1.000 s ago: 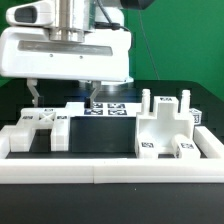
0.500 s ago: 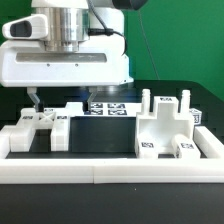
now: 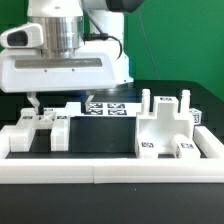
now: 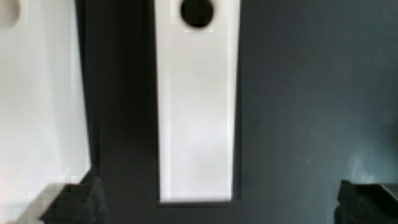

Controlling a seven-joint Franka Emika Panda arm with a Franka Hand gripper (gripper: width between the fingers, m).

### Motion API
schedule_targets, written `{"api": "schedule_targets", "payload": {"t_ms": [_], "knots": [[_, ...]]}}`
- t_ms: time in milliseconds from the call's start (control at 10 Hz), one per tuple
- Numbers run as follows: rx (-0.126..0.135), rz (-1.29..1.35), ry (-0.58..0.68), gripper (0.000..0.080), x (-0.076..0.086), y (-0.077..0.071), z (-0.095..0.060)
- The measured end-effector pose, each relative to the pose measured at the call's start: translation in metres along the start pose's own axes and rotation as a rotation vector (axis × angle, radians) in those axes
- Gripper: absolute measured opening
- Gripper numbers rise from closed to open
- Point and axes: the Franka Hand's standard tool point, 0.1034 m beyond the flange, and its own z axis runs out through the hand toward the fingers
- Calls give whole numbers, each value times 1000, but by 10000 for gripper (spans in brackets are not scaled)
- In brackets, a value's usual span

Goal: Assemble chair

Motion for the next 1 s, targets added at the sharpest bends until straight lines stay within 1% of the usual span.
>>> {"api": "schedule_targets", "payload": {"t_ms": [200, 500, 600, 800, 1000], "knots": [[0, 4, -9, 649, -3, 1, 5], [-2, -12, -8, 649, -3, 2, 6], [-11, -51, 1, 649, -4, 6, 9], [-20, -69, 1, 649, -9, 8, 16], [-32, -77, 7, 649, -9, 9, 23]]}}
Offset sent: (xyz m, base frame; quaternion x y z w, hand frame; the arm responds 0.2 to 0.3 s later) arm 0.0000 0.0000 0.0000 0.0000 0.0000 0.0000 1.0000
